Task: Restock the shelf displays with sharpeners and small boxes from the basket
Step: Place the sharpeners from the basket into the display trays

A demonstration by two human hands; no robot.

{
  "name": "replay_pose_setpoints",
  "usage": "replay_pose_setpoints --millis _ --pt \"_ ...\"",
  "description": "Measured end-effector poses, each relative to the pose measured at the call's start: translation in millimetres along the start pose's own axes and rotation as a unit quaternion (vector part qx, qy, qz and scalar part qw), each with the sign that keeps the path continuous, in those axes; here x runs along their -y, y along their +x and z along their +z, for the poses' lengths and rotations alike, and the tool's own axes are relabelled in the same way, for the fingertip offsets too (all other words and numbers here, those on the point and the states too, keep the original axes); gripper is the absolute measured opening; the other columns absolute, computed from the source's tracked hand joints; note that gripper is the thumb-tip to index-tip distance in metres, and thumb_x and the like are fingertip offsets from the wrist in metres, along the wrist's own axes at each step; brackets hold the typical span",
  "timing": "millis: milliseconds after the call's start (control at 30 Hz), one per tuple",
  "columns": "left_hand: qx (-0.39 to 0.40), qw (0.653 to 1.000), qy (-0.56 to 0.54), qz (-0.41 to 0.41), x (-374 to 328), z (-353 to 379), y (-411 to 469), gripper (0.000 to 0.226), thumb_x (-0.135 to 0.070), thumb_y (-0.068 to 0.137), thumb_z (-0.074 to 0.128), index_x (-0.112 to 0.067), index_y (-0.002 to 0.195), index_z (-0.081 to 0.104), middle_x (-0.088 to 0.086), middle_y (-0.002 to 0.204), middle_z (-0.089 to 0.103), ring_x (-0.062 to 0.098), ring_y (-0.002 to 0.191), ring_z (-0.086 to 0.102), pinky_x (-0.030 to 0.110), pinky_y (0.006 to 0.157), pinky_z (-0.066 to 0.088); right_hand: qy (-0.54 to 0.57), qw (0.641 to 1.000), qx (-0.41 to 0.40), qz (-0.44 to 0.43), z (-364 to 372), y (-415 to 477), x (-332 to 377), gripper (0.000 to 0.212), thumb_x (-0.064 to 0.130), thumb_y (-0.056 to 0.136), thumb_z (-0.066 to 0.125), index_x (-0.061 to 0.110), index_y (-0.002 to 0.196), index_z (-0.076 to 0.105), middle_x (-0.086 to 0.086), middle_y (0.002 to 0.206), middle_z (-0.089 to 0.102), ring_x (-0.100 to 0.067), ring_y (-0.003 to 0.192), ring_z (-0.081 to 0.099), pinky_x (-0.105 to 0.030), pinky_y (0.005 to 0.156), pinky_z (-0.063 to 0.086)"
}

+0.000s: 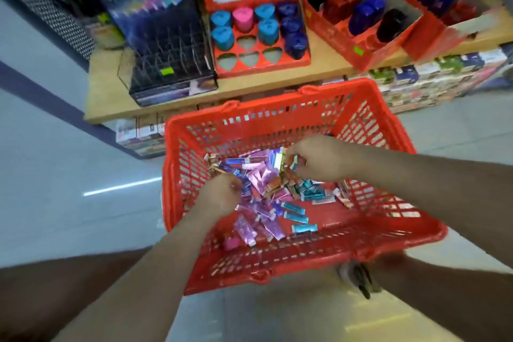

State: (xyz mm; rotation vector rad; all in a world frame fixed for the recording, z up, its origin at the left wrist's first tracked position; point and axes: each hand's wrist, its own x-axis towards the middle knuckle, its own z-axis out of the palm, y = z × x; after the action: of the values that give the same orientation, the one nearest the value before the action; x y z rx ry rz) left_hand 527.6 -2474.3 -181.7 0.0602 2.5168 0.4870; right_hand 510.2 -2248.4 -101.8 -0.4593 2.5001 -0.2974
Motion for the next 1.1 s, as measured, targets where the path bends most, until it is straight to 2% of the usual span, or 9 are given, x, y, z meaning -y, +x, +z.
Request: replay_pose_setpoints --millis 100,233,367,433,567,700,800,1000,1100 --pt "0.071 0.993 0.093 -0.003 14.4 35.1 1.3 0.026 -0.020 0.087 0.055 -0.017 0.110 0.068 0.011 0.114 0.068 0.029 0.110 0.061 0.032 0.088 0.047 0.051 0.996 -0.021 0.072 49.5 23.6 -17.8 0.032 0.020 0.092 0.053 0.016 0.123 0.060 -0.013 0.113 0.068 -0.031 0.104 0.063 -0.031 0.076 0.043" --pt "0.146 0.972 0.186 0.003 21.4 72.2 8.7 0.032 -0.027 0.090 0.053 -0.010 0.116 0.061 0.013 0.121 0.064 0.031 0.113 0.060 0.039 0.090 0.049 0.118 0.972 -0.013 0.201 95.3 35.3 -50.8 0.051 0.018 0.088 0.060 0.013 0.137 0.046 -0.019 0.125 0.060 -0.033 0.113 0.057 -0.033 0.089 0.045" --pt "0.187 0.948 0.257 0.013 23.9 93.8 10.2 0.040 -0.025 0.091 0.055 -0.016 0.130 0.049 0.010 0.132 0.056 0.032 0.120 0.056 0.044 0.094 0.047 0.173 0.950 -0.020 0.258 127.6 48.5 -70.8 0.063 0.018 0.085 0.064 0.017 0.142 0.037 -0.021 0.136 0.049 -0.038 0.121 0.051 -0.039 0.098 0.046" --pt "0.190 0.947 0.257 0.017 26.4 96.1 14.4 0.043 -0.020 0.092 0.053 -0.014 0.133 0.042 0.013 0.133 0.053 0.034 0.121 0.054 0.044 0.094 0.046 0.194 0.936 -0.033 0.291 140.7 57.8 -75.6 0.072 0.020 0.081 0.068 0.026 0.144 0.033 -0.020 0.143 0.040 -0.041 0.123 0.049 -0.046 0.102 0.046" --pt "0.135 0.975 0.178 0.002 31.7 85.5 29.3 0.040 -0.017 0.087 0.058 -0.013 0.124 0.044 0.013 0.121 0.062 0.035 0.112 0.059 0.040 0.088 0.049 0.173 0.914 -0.128 0.343 147.7 74.7 -85.4 0.080 0.023 0.082 0.071 0.024 0.147 0.025 -0.022 0.142 0.035 -0.043 0.127 0.038 -0.044 0.108 0.034" --pt "0.202 0.957 0.206 -0.016 35.6 91.1 35.5 0.051 -0.028 0.086 0.062 -0.011 0.131 0.044 0.013 0.131 0.056 0.032 0.119 0.055 0.041 0.094 0.047 0.197 0.886 -0.169 0.384 145.8 94.8 -94.5 0.083 0.030 0.086 0.066 0.027 0.150 0.013 -0.027 0.145 0.026 -0.048 0.124 0.039 -0.047 0.106 0.035" --pt "0.226 0.954 0.192 -0.032 37.6 96.2 35.1 0.069 -0.040 0.081 0.069 -0.008 0.135 0.041 0.013 0.131 0.057 0.031 0.118 0.056 0.036 0.094 0.047 0.244 0.862 -0.165 0.413 141.4 108.5 -102.4 0.084 0.032 0.089 0.061 0.025 0.152 0.006 -0.029 0.139 0.038 -0.047 0.120 0.046 -0.047 0.101 0.039" --pt "0.235 0.967 0.032 -0.095 37.5 96.6 46.1 0.054 -0.063 0.077 0.062 -0.016 0.104 0.068 0.004 0.105 0.068 0.021 0.089 0.060 0.026 0.073 0.046 0.286 0.848 -0.160 0.417 122.8 116.8 -116.4 0.068 0.031 0.089 0.061 0.016 0.140 0.019 -0.019 0.128 0.056 -0.043 0.117 0.055 -0.046 0.099 0.043" --pt "0.110 0.943 -0.261 -0.174 28.8 94.4 51.0 0.043 -0.057 0.082 0.063 -0.016 0.093 0.065 -0.001 0.087 0.063 0.027 0.087 0.066 0.040 0.080 0.057 0.294 0.846 -0.126 0.427 115.5 119.9 -116.1 0.068 0.033 0.090 0.060 0.018 0.140 0.016 -0.019 0.126 0.055 -0.043 0.113 0.055 -0.048 0.099 0.045"
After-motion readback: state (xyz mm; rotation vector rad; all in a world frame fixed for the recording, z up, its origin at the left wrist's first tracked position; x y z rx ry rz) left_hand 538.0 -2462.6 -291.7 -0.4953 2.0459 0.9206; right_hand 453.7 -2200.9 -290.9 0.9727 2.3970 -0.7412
